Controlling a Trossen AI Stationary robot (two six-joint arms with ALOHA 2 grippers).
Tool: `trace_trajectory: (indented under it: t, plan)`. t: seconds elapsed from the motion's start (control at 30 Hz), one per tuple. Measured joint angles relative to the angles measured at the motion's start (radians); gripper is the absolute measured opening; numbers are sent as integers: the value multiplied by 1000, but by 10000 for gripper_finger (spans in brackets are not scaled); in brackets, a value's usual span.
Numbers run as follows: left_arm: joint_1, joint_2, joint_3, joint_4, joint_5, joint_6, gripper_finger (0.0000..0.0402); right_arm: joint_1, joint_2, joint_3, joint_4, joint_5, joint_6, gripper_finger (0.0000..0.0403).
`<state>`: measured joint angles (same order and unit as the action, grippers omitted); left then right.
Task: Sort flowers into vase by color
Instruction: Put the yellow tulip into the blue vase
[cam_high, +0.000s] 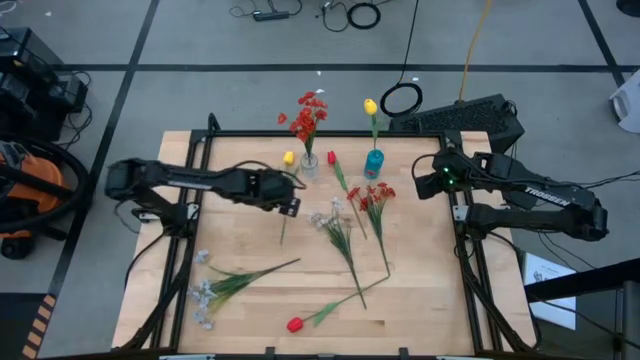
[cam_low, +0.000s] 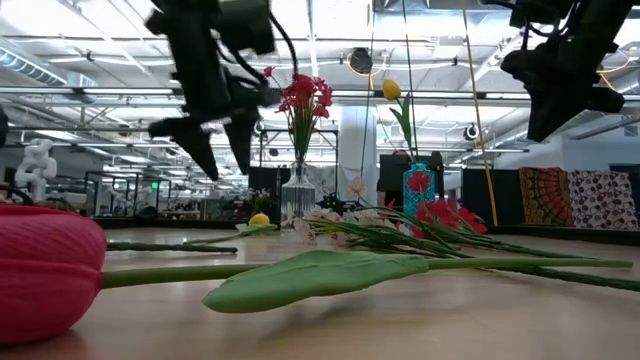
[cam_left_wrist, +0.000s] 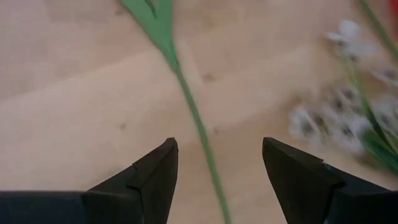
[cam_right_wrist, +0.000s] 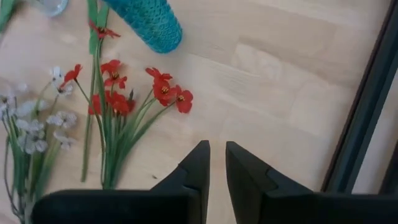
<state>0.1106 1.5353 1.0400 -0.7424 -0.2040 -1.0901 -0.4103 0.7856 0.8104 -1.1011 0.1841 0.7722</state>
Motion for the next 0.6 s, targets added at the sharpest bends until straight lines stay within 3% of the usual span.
trace_trajectory:
  t: [0.27,0.6]
  plan:
    - [87,205,82,3,21,-5,239,0,0,0,0,11,-121,43]
    - [125,346,84,56,19,-29,238,0,0,0,-2,27,-204,43]
